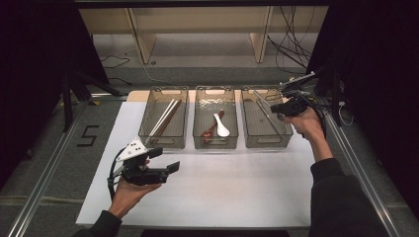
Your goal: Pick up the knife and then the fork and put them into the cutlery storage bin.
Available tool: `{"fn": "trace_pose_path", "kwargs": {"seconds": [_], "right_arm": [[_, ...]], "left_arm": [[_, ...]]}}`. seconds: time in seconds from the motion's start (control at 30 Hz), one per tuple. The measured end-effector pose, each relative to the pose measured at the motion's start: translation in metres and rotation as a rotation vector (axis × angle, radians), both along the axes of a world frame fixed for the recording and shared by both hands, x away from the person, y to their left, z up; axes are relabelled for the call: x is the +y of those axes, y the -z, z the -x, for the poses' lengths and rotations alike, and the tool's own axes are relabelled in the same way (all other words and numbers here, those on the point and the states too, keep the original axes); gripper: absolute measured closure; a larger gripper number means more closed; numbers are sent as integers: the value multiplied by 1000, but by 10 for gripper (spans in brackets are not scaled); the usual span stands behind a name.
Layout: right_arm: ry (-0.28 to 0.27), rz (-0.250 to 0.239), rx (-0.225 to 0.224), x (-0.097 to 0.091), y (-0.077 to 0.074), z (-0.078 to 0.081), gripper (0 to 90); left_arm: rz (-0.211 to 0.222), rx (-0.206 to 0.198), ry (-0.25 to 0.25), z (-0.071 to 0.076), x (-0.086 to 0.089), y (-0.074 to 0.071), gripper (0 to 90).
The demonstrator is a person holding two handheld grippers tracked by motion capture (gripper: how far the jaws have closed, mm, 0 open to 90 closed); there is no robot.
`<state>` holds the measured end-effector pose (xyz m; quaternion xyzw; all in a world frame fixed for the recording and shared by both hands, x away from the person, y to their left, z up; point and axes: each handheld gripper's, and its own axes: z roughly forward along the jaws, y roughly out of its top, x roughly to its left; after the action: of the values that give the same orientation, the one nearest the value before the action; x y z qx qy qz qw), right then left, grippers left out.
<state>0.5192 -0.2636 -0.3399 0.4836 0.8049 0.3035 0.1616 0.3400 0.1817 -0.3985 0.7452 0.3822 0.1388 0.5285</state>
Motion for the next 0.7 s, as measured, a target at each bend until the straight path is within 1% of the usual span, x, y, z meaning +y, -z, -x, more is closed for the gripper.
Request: {"fn": "trace_pose_path", "kwargs": {"seconds": [0.33, 0.6, 0.7], "right_arm": [[40, 0, 15, -1, 7, -11, 855], [65, 13, 29, 5, 13, -19, 854], [73, 19, 27, 7, 15, -22, 854]], "left_arm": [[2, -1, 1, 0, 0, 0, 160], [2, -1, 1, 0, 0, 0, 160], [3, -1, -1, 0, 1, 0, 160]]}}
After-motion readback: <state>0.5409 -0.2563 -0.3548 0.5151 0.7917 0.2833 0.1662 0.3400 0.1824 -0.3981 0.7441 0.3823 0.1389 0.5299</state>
